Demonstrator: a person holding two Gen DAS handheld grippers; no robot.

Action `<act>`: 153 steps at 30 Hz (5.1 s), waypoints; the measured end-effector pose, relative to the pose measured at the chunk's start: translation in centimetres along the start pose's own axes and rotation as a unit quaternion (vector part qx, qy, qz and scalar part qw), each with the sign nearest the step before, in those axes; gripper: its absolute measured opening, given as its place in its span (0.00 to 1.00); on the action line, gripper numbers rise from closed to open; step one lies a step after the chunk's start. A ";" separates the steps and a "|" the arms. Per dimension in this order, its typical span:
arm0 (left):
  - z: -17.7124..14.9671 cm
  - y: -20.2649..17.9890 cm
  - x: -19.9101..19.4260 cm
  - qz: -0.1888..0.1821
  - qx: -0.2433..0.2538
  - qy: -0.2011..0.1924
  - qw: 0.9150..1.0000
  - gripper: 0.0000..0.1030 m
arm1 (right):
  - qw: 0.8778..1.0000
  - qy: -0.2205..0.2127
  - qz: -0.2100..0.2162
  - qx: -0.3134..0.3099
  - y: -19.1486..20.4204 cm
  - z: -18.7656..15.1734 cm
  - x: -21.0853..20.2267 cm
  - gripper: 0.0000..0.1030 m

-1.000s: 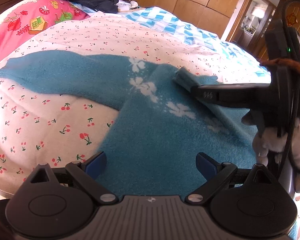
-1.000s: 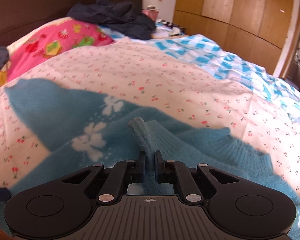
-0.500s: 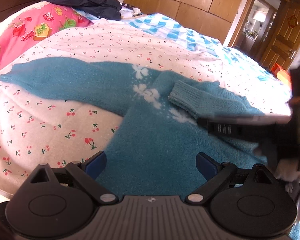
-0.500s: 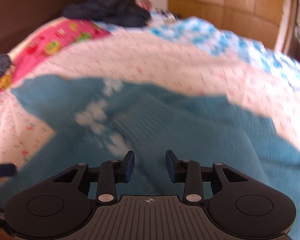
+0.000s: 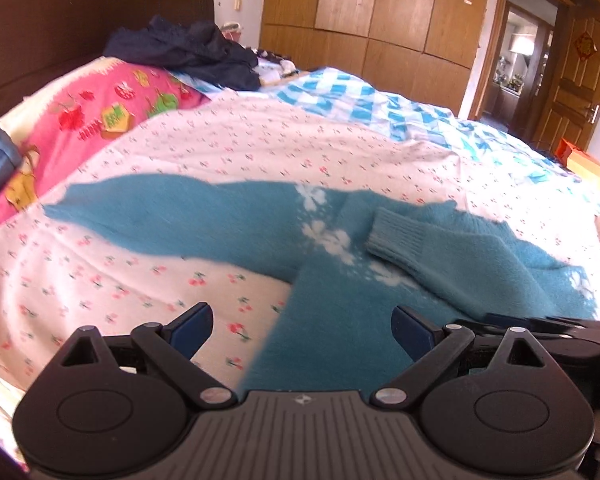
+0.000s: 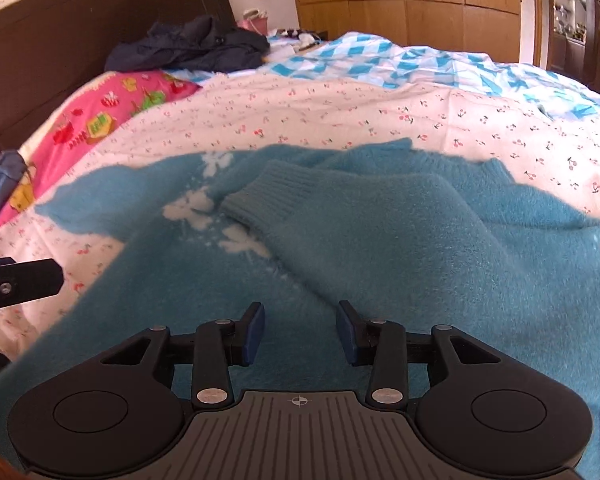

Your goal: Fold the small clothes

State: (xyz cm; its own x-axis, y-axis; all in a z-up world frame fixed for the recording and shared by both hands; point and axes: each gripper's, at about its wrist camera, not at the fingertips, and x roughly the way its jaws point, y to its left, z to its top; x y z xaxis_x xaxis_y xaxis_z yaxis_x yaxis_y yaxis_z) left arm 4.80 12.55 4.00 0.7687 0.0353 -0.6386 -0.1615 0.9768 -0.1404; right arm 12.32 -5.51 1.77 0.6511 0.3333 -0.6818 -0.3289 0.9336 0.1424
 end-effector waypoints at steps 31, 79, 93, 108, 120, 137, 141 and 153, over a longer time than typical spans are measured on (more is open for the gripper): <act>5.4 24.6 11.7 0.064 -0.311 -0.006 0.948 0.64 | 0.997 0.029 0.069 -0.004 7.2 -0.7 1.4 0.38; 5.2 -21.3 9.0 -0.276 0.092 0.140 0.946 0.33 | 0.951 -0.057 0.010 0.305 -12.0 -4.2 -6.5 0.40; 5.7 -9.3 8.1 -0.165 0.086 0.070 0.980 0.47 | 0.948 -0.122 -0.065 0.286 -13.7 -2.6 -6.6 0.40; 5.0 -3.5 10.0 -0.103 0.030 0.095 0.990 0.46 | 0.960 -0.077 -0.097 0.250 -13.7 -3.6 -3.8 0.38; 3.6 -0.6 6.3 -0.063 0.033 0.127 0.989 0.47 | 0.963 -0.068 -0.092 0.242 -13.5 -3.5 -4.8 0.40; -1.4 3.9 -3.0 -0.106 0.093 0.213 0.967 0.47 | 0.981 0.057 -0.101 0.152 -7.7 -8.3 -18.0 0.46; -1.7 3.8 -4.9 -0.120 0.112 0.228 0.960 0.47 | 0.975 0.109 -0.111 0.157 -7.2 -10.1 -20.8 0.46; -2.6 3.5 -4.9 -0.113 0.116 0.278 0.947 0.49 | 0.954 0.235 -0.089 0.166 -7.1 -13.1 -17.5 0.56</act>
State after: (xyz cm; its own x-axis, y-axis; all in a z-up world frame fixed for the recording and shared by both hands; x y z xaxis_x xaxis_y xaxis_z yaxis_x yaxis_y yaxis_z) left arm -1.14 15.21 4.67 0.3115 -0.2336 -0.9211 0.1578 0.9686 -0.1923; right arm -5.69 -19.66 3.33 0.2720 0.1424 -0.9517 0.0440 0.9861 0.1601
